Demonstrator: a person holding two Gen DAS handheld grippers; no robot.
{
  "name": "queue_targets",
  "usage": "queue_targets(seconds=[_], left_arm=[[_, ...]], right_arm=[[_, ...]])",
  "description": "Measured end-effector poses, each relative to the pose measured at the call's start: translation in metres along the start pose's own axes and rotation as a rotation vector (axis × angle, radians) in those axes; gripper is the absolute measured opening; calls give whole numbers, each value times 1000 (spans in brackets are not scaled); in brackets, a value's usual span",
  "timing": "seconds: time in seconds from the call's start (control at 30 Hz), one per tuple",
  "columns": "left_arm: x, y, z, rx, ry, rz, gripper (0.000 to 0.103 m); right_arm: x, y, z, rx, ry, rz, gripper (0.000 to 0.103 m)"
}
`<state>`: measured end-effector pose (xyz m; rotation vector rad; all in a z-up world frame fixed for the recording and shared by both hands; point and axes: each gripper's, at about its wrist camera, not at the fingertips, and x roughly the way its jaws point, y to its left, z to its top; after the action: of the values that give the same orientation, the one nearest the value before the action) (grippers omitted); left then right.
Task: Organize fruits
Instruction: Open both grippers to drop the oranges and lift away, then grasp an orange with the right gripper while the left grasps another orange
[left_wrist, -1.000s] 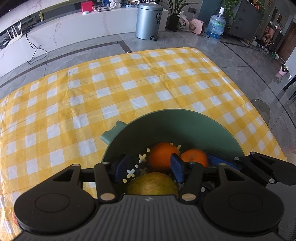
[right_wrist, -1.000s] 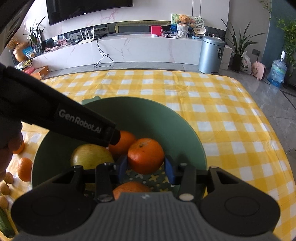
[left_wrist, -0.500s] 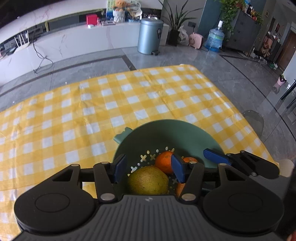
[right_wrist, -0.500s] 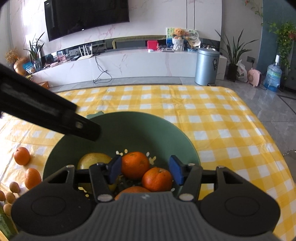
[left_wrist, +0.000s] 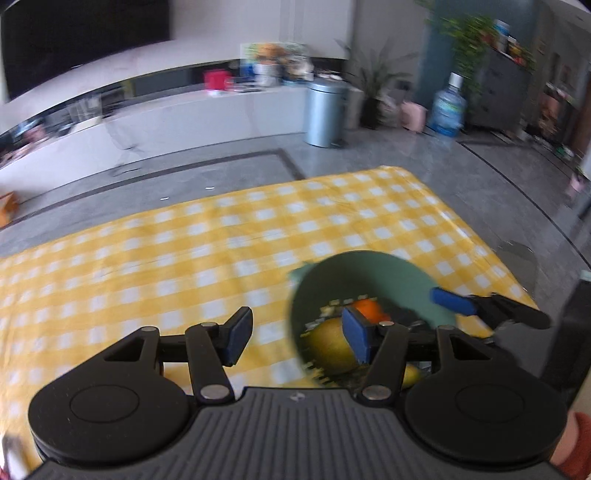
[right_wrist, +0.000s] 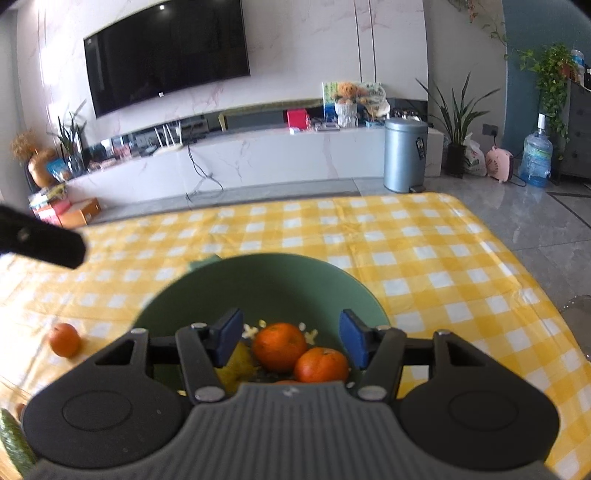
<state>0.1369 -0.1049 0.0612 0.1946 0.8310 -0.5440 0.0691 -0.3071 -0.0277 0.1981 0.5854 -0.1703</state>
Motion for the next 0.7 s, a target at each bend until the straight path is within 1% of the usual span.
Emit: queue_targets(seconds=[0.1, 0.17, 0.3, 0.37, 0.43, 0.53, 0.6, 0.7], left_arm=[[-17, 28, -16, -71, 1, 51, 67], [-27, 46, -29, -114, 8, 92, 67], [-40, 73, -51, -158, 25, 162, 67], [-43, 84, -61, -175, 35, 176, 67], [-43, 92, -71, -190, 43, 184, 67], [-44, 101, -82, -186, 37, 211, 67], [-40, 105, -87, -185, 31, 217, 67], [-32, 113, -93, -207, 31, 220, 67]], right_arm=[[-16, 10, 1, 29, -21, 54, 59], [-24, 21, -1, 39, -15, 91, 59], [-37, 47, -11, 53, 41, 163, 59], [-41, 60, -19, 57, 67, 207, 59], [-45, 77, -26, 31, 81, 234, 59], [-50, 99, -34, -24, 82, 259, 56], [-50, 111, -37, -49, 88, 277, 53], [-42, 126, -39, -71, 109, 287, 52]])
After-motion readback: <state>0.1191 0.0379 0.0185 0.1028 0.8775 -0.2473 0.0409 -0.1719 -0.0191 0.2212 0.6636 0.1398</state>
